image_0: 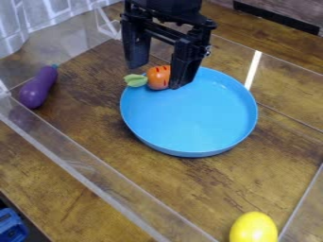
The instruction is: Put the purple eggplant on the blue tray
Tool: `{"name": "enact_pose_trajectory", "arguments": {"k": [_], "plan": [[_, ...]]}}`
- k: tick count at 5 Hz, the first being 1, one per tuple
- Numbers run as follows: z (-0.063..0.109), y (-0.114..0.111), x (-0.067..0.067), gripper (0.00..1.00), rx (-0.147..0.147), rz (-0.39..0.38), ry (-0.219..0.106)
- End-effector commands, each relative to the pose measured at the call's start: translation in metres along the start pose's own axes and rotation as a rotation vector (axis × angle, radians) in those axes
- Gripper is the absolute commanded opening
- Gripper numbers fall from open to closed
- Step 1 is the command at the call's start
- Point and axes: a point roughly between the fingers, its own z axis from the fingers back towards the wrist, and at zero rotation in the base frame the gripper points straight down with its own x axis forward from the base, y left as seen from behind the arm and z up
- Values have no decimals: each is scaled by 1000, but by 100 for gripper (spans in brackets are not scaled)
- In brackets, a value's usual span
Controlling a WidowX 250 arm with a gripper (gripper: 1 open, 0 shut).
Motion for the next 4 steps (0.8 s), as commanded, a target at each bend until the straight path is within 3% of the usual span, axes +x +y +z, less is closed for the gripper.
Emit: {"name": "enact_pose_trajectory", "arguments": {"k": [1, 4], "plan": [[-3, 4, -1, 100, -2, -14, 11], [-12, 19, -7, 100, -7, -54, 37]]}}
